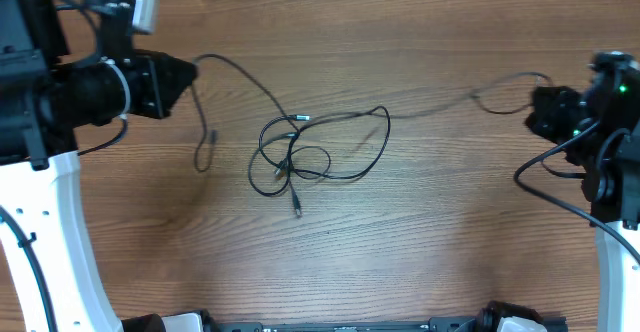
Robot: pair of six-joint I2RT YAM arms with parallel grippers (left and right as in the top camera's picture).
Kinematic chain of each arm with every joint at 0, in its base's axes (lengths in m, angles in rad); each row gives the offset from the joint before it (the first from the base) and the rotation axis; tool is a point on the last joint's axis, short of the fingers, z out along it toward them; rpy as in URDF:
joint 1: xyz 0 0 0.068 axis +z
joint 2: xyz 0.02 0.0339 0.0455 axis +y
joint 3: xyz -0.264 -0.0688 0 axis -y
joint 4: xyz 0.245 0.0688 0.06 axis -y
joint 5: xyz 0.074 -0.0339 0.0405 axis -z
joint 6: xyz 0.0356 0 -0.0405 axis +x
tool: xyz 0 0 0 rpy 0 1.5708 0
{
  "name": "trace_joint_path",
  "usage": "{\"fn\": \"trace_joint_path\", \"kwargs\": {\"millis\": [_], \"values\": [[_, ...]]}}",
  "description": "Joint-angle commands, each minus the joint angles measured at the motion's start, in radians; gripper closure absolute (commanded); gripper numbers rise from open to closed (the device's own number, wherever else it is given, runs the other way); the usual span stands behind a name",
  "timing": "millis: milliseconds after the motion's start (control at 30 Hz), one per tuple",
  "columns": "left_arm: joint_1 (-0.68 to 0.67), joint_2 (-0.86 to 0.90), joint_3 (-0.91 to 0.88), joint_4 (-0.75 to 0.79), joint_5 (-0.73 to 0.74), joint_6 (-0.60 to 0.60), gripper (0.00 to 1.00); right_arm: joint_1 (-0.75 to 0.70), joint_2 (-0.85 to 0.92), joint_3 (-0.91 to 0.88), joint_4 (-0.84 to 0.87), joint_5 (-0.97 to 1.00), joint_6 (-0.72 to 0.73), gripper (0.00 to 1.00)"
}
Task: Untangle cables
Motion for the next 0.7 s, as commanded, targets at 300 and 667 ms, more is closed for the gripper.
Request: {"fn": "trace_joint_path", "kwargs": {"millis": [300, 667], "values": [[-0.271, 0.017, 0.013, 0.0, -0.005, 0.124, 0.96, 0.184, 0.001, 0.026, 0.01, -0.404, -0.256, 0.96], [-0.369, 0.026, 0.006, 0.001, -0.004, 0.127, 0.96, 0.234, 0.072, 0.026, -0.026, -0.381, -0.254, 0.93]]}}
